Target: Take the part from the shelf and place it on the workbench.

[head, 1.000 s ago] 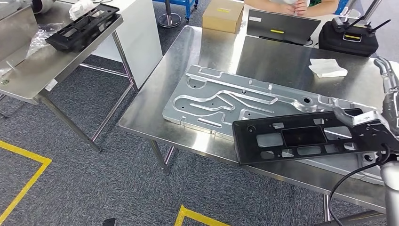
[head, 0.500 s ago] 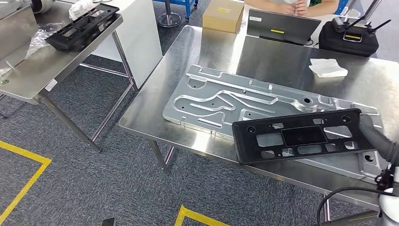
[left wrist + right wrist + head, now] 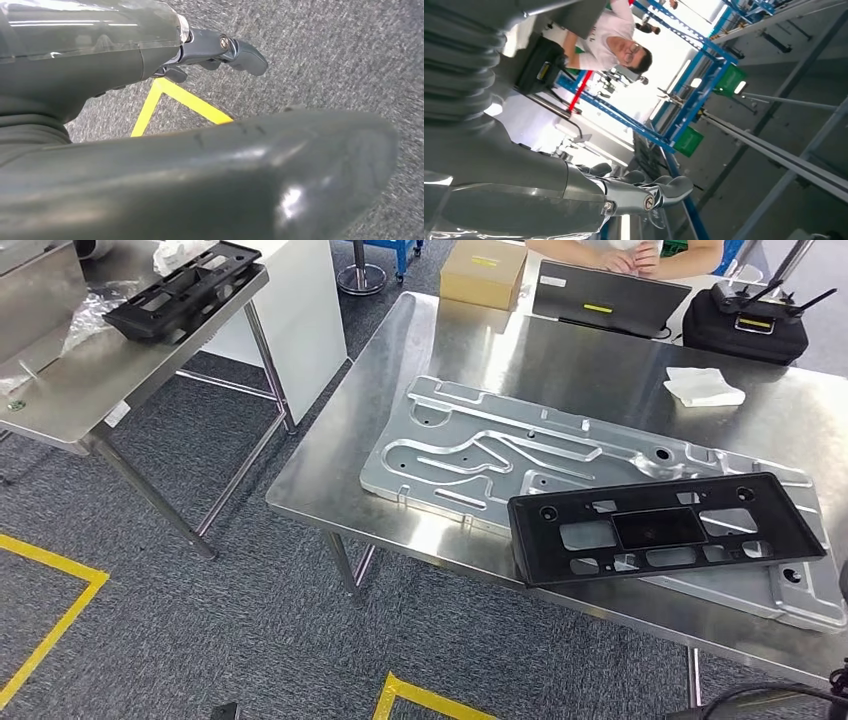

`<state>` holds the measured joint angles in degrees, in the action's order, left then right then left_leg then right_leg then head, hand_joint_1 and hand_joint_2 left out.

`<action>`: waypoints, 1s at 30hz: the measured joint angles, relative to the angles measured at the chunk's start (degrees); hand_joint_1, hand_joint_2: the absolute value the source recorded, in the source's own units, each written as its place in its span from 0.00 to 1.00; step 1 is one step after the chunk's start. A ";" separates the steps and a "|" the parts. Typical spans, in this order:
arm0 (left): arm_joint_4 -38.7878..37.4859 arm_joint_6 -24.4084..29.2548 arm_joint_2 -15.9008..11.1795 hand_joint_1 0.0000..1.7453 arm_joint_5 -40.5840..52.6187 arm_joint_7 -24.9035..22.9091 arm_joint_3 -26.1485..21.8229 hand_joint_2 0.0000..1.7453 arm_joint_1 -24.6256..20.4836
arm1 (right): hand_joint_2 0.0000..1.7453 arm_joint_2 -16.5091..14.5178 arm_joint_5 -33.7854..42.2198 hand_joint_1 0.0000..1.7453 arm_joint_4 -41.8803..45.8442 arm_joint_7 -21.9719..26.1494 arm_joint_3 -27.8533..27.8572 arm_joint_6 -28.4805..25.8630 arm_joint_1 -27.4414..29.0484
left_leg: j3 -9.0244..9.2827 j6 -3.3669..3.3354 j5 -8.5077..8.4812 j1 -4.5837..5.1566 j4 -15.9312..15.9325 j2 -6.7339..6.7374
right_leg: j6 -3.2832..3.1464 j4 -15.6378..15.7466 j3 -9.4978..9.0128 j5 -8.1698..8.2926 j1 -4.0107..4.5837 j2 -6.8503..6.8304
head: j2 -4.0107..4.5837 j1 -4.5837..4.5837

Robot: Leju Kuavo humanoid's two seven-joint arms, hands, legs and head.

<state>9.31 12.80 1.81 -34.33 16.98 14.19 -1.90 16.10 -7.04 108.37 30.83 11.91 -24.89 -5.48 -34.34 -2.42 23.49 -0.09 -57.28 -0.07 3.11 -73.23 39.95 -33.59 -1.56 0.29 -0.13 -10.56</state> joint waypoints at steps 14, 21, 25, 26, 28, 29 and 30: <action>-0.02 0.00 0.55 0.00 -0.78 -0.22 -0.84 0.00 0.30 | 0.00 0.03 -7.32 0.00 -0.68 -3.39 5.26 -1.10 6.04 | -6.59 3.87 9.75 -0.47 -15.16 -0.42 | -3.62 14.54 -5.70 8.10 0.08 -1.76 | 0.00 -0.01; -0.01 -0.05 0.60 0.00 -0.71 -0.26 -0.84 0.00 -0.10 | 0.00 0.05 -8.99 0.00 -2.18 -4.12 7.83 -2.35 8.86 | 7.12 2.86 6.69 -0.01 -1.31 3.02 | -2.34 14.44 -3.00 11.06 0.49 -5.40 | -0.01 -0.02; -0.01 -0.05 0.71 0.00 -0.71 -0.36 -0.84 0.00 0.00 | 0.00 0.17 -8.91 0.00 -2.82 -4.44 8.92 -2.42 10.21 | 6.24 0.85 5.06 0.28 0.46 1.78 | -0.77 14.25 -2.87 11.12 0.16 -5.80 | -0.01 -0.05; -0.02 -0.04 0.76 0.00 -0.72 -0.37 -0.84 0.00 0.01 | 0.00 0.25 -8.83 0.00 -3.01 -4.52 9.17 -2.37 10.58 | 5.63 0.41 4.22 0.19 0.67 1.36 | -0.50 12.69 -2.30 9.08 0.04 -4.48 | 0.00 -0.04; -0.02 -0.05 0.82 0.00 -0.72 -0.36 -0.85 0.00 -0.02 | 0.00 0.44 -8.54 0.00 -3.39 -4.74 9.73 -2.25 11.43 | 3.96 -0.18 2.63 0.24 0.74 0.45 | -0.32 6.45 -0.56 2.90 0.01 -1.56 | 0.00 -0.02; -0.02 -0.07 0.84 0.00 -0.72 -0.36 -0.86 0.00 -0.01 | 0.00 0.54 -8.36 0.00 -3.62 -4.82 10.00 -2.20 11.82 | 3.04 -0.27 1.91 0.35 0.67 -0.08 | -0.33 2.86 0.14 0.62 0.08 -0.91 | 0.00 -0.03; -0.02 -0.10 0.85 0.00 -0.70 -0.34 -0.86 0.00 0.02 | 0.00 0.58 -8.20 0.00 -3.85 -4.88 10.17 -2.16 12.19 | 2.06 -0.31 1.19 0.47 0.56 -0.69 | -0.39 0.25 0.28 -0.34 0.17 -0.65 | 0.00 -0.03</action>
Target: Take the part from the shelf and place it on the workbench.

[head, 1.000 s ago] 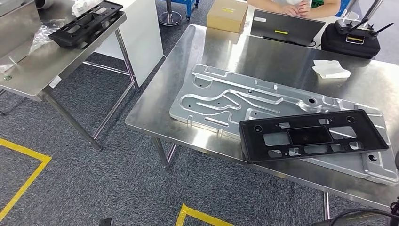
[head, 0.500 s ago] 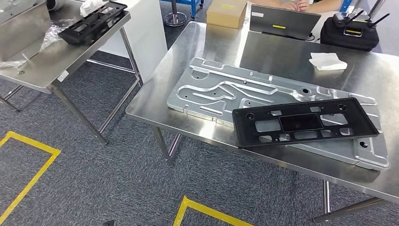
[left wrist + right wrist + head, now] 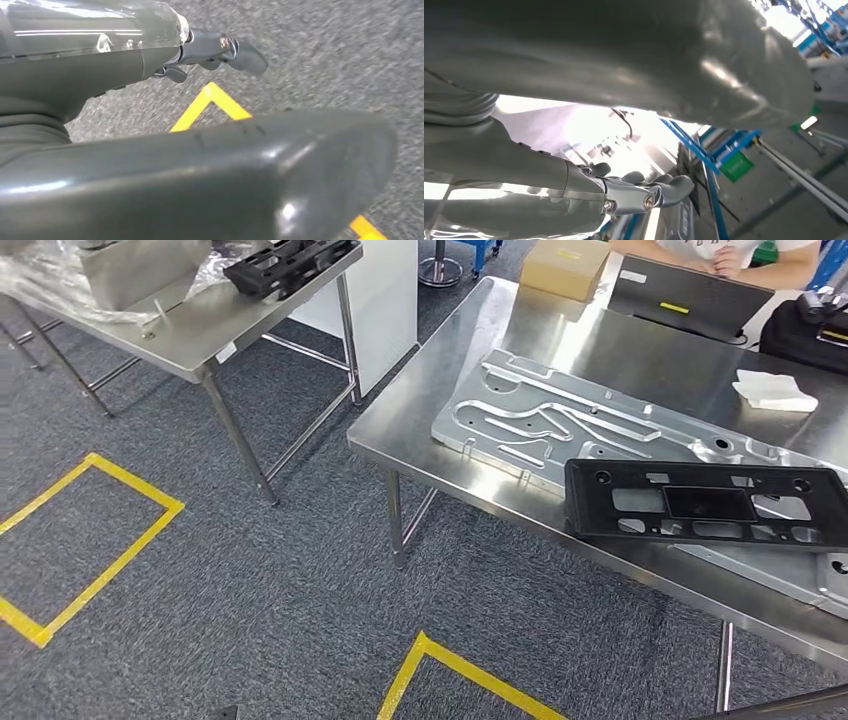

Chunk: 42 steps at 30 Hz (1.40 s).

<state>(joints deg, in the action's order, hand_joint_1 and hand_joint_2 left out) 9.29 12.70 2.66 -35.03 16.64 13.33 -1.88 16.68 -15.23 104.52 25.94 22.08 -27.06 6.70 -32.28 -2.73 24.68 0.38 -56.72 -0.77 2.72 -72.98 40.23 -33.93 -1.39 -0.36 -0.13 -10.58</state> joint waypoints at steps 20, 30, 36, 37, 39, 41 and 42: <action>0.01 -0.97 0.14 0.00 0.05 0.37 0.02 0.00 0.26 | 0.00 -1.33 -0.22 0.00 -1.76 -0.05 5.66 2.71 4.23 | 1.33 4.53 3.34 -1.41 -6.84 2.90 | -1.84 15.64 -6.16 9.39 -0.05 -5.07 | 0.00 -0.05; 0.02 -0.80 0.39 0.00 0.04 0.35 0.02 0.00 0.27 | 0.00 -1.55 -1.49 0.00 -4.41 -0.38 6.04 3.36 2.49 | 0.24 -0.13 0.56 -0.15 0.25 0.33 | 0.47 2.57 -2.30 -1.01 -0.37 -0.23 | 0.00 -0.05; 0.04 -1.24 0.49 0.00 0.20 0.48 0.04 0.00 0.27 | 0.00 -1.61 -1.68 0.00 -4.98 -0.54 6.88 4.18 3.11 | -4.77 0.66 -2.78 0.20 -1.26 -3.91 | -1.03 14.04 -12.96 2.63 0.17 3.75 | 0.00 -0.06; 0.04 -1.30 0.49 0.00 0.23 0.51 0.06 0.00 0.29 | 0.00 -1.66 -1.78 0.00 -4.90 -0.52 7.20 4.37 3.39 | -5.13 0.97 -3.36 0.18 -1.27 -4.58 | -1.27 16.09 -14.05 2.22 0.24 4.50 | 0.00 -0.07; 0.02 -1.42 0.47 0.00 0.50 0.54 0.10 0.00 0.51 | 0.00 -1.87 -2.09 0.00 -4.63 -0.47 7.72 4.80 3.82 | -5.53 1.77 -4.64 0.19 -0.85 -5.95 | -1.80 16.69 -14.02 2.72 0.36 3.76 | 0.01 -0.08; -0.01 -1.50 0.40 0.00 0.82 0.54 0.13 0.00 0.76 | 0.00 -2.06 -2.30 0.00 -4.45 -0.44 7.93 5.08 3.86 | -5.88 2.35 -5.41 0.33 -0.56 -6.75 | -2.36 16.93 -13.72 3.38 0.20 2.79 | 0.01 -0.07; -0.02 -1.51 0.36 0.00 0.91 0.54 0.13 0.00 0.83 | 0.00 -2.10 -2.34 0.00 -4.44 -0.44 7.93 5.12 3.87 | -5.99 2.49 -5.52 0.44 -0.50 -6.87 | -2.51 17.05 -13.64 3.58 0.06 2.54 | 0.01 -0.06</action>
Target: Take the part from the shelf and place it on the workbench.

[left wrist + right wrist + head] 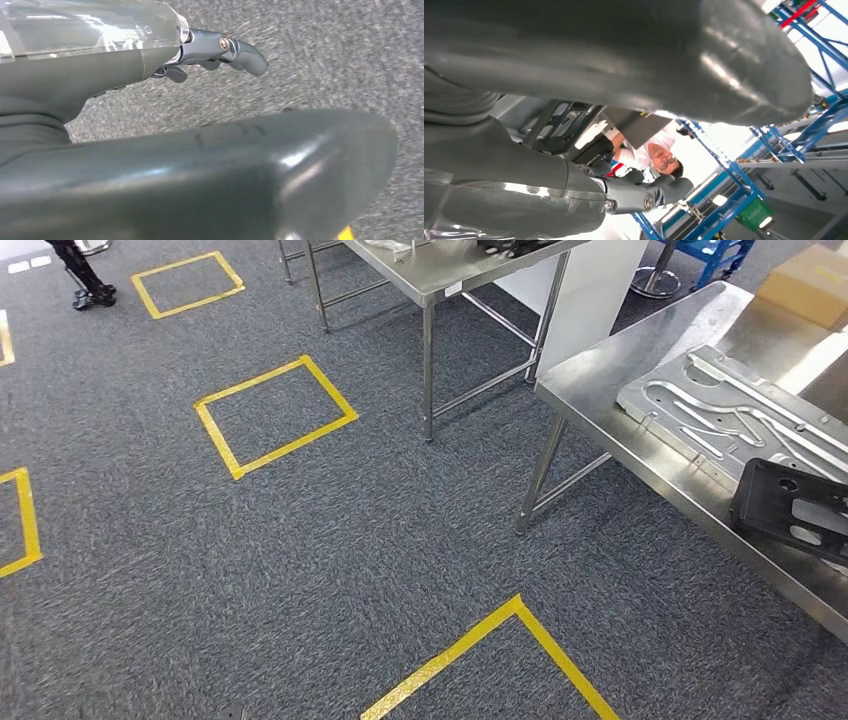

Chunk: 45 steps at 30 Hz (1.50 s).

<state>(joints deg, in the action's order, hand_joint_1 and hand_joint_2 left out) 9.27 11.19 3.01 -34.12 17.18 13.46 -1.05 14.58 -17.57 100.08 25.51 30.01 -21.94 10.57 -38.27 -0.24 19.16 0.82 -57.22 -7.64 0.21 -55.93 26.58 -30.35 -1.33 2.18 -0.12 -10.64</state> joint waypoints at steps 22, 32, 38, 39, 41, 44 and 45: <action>0.04 -1.19 -0.04 0.00 2.30 -1.00 2.45 0.00 -1.44 | 0.00 -1.61 -14.61 0.00 -9.43 -3.54 -17.26 -2.12 -12.17 | 6.66 -2.23 5.40 -0.18 2.17 6.92 | 1.61 -17.13 11.83 -3.67 0.16 -2.44 | -0.01 -0.01; 0.15 2.43 0.86 0.00 2.35 -2.26 4.09 0.00 -1.78 | 0.00 -16.70 -33.40 0.00 -61.42 -14.53 -40.48 -11.13 -24.20 | 0.24 0.62 2.87 -0.86 -1.31 3.07 | -1.15 1.05 -0.52 0.52 0.66 -1.32 | 0.00 -0.02; 0.14 3.61 0.74 0.00 2.29 -2.55 4.26 0.00 -1.24 | 0.00 -18.51 -32.30 0.00 -77.53 -28.14 -42.91 -3.72 -22.27 | -3.32 2.30 10.82 -1.88 -15.60 7.14 | -1.14 0.88 1.44 1.84 0.59 -6.34 | -0.01 -0.04; 0.14 3.75 0.63 0.00 2.27 -2.67 4.28 0.00 -1.11 | 0.00 -18.51 -30.36 0.00 -79.33 -30.50 -42.45 -2.39 -20.92 | -0.84 2.59 9.58 -2.20 -12.44 7.74 | -0.91 0.70 1.52 1.76 0.48 -7.21 | -0.01 -0.04; 0.15 3.94 0.41 0.00 2.18 -2.75 4.28 0.00 -0.92 | 0.00 -18.35 -25.99 0.00 -82.23 -34.02 -40.63 -0.45 -17.97 | 4.84 2.79 7.78 -2.47 -4.33 9.86 | -0.23 0.20 1.61 1.44 0.39 -8.61 | -0.01 -0.03; 0.13 4.24 0.09 0.00 2.07 -2.63 4.28 0.00 -0.70 | 0.00 -18.08 -22.33 0.00 -85.26 -37.47 -37.45 1.73 -15.08 | 6.89 1.39 7.60 -1.86 -0.71 10.75 | 0.91 -0.34 1.56 1.21 0.56 -9.59 | -0.01 0.05; 0.11 4.39 -0.03 0.00 2.05 -2.60 4.27 0.00 -0.63 | 0.00 -18.05 -21.83 0.00 -85.89 -38.35 -36.70 2.29 -14.64 | 6.80 0.82 7.70 -1.85 -0.49 10.46 | 1.33 -0.41 1.54 1.15 0.51 -9.69 | -0.01 0.08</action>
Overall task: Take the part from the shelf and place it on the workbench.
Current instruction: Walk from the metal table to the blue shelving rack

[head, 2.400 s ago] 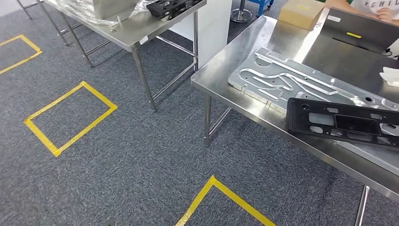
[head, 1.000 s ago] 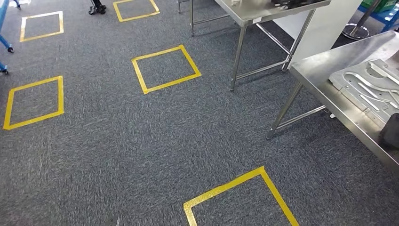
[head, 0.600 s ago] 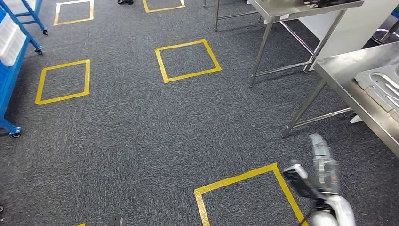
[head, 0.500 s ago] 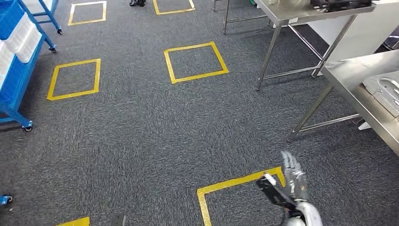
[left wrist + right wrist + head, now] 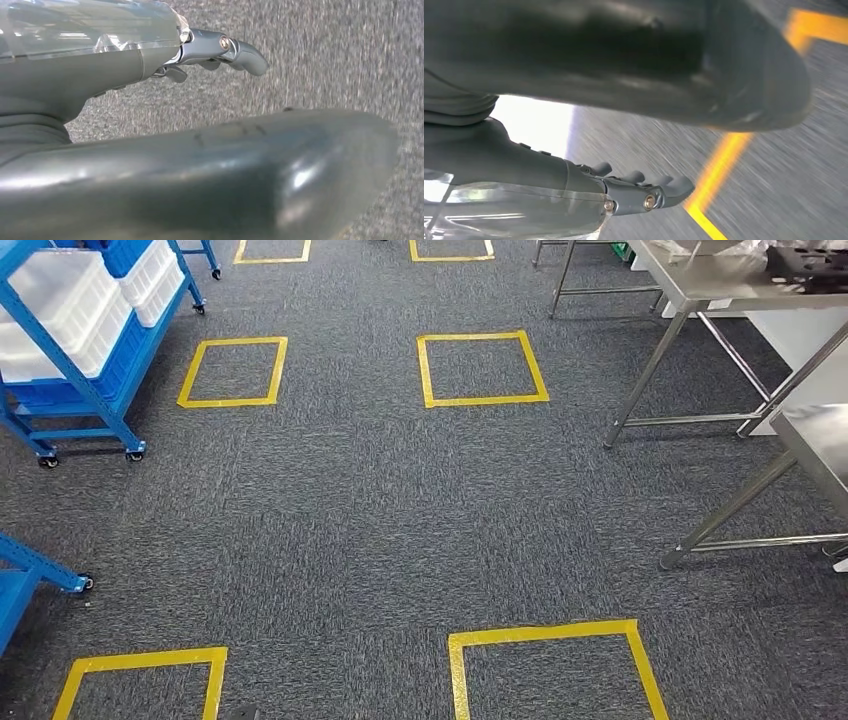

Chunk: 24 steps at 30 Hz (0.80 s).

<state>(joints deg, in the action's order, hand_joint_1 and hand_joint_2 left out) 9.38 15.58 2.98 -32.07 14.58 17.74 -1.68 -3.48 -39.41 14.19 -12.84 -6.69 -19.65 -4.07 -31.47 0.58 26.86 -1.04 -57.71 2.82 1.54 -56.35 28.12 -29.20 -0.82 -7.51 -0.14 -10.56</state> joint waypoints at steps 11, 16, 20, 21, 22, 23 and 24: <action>-0.01 3.54 0.03 0.00 -1.02 2.40 -0.12 0.00 0.04 | 0.00 0.12 6.05 0.00 -2.57 0.49 7.92 3.41 2.19 | -1.20 -2.58 -1.48 1.71 0.20 -7.14 | -1.72 -6.37 3.19 -1.62 0.63 9.97 | 0.01 0.01; -0.01 3.92 0.16 0.00 -0.96 3.42 -0.12 0.00 0.07 | 0.00 -0.48 6.14 0.00 -2.85 2.81 9.34 3.28 1.69 | -2.21 -1.21 -2.16 1.48 -0.06 -9.37 | -2.74 -0.56 1.05 0.41 0.97 10.69 | 0.01 0.00; -0.01 4.03 0.07 0.00 -0.90 3.35 -0.12 0.00 0.09 | 0.00 -0.97 6.05 0.00 -2.92 3.82 9.85 3.26 2.04 | -6.68 -0.07 3.72 1.29 -9.80 -4.56 | -3.31 0.59 0.80 1.16 0.61 7.30 | 0.01 -0.03; -0.01 4.03 0.06 0.00 -0.88 3.26 -0.12 0.00 0.09 | 0.00 -0.99 6.04 0.00 -2.97 3.92 9.91 3.27 2.16 | -8.26 0.32 5.36 0.97 -13.42 -3.99 | -3.33 0.56 0.91 1.16 0.63 6.39 | 0.01 -0.03; -0.01 4.03 0.05 0.00 -0.87 3.10 -0.12 0.00 0.15 | 0.00 -1.00 6.04 0.00 -3.03 3.94 9.97 3.28 2.22 | -9.09 0.69 6.04 0.63 -15.63 -3.67 | -3.29 0.53 0.99 1.14 0.60 5.53 | 0.01 -0.03; -0.01 4.02 0.03 0.00 -0.88 2.84 -0.12 0.00 0.23 | 0.00 -1.01 6.08 0.00 -3.06 3.94 10.03 3.30 2.22 | -8.80 1.04 5.63 0.28 -15.65 -3.43 | -3.19 0.48 1.04 1.09 0.55 4.74 | 0.01 -0.03; -0.01 4.01 0.01 0.00 -0.89 2.49 -0.12 0.00 0.30 | 0.00 -1.04 6.17 0.00 -3.08 3.93 10.09 3.33 2.19 | -7.28 1.35 4.26 -0.03 -13.28 -3.01 | -3.02 0.38 1.03 0.99 0.45 3.98 | 0.01 -0.03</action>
<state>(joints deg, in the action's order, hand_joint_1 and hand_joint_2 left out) 9.38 19.59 2.99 -32.95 17.07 17.62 -1.38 -4.52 -33.23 11.11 -8.91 3.40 -16.33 -1.88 -38.75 1.93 31.11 -1.07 -70.99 -0.20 -1.48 -55.96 29.15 -28.21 -0.37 -3.53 -0.13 -10.60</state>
